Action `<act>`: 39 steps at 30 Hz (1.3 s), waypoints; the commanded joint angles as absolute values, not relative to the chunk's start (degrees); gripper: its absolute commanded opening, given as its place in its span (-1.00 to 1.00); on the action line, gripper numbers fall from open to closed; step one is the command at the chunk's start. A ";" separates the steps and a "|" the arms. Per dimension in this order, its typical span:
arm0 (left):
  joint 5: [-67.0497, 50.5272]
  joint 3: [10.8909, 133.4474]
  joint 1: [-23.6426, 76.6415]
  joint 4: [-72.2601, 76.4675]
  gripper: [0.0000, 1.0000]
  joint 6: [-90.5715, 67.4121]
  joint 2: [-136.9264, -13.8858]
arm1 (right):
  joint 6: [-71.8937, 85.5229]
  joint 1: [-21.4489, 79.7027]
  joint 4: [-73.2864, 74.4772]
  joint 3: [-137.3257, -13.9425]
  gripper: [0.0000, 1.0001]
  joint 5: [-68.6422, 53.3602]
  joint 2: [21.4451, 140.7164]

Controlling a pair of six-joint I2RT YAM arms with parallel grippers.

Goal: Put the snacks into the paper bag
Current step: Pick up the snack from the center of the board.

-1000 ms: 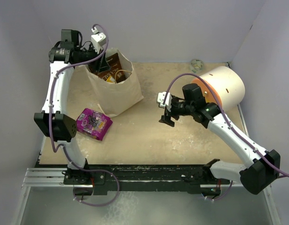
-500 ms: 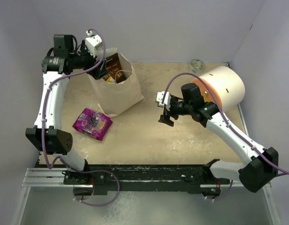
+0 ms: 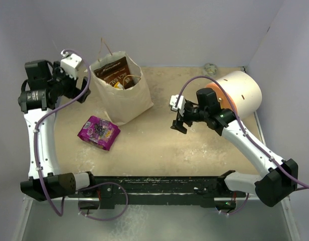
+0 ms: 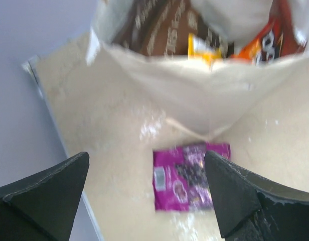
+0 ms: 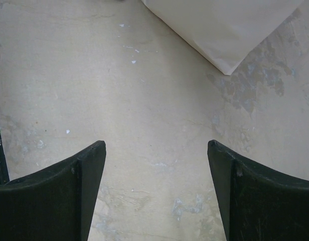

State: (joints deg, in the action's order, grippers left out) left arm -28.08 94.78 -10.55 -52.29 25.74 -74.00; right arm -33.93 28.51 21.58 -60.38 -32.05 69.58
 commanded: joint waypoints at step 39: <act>-39.22 63.85 -29.27 -50.04 0.65 40.47 -103.09 | -33.13 27.95 17.40 -59.18 0.70 -32.56 66.52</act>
State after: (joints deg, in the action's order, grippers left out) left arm -33.65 64.95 -29.15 -51.46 37.41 -101.51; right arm -33.54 28.16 19.22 -59.40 -31.09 66.98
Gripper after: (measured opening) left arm 0.875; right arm 0.849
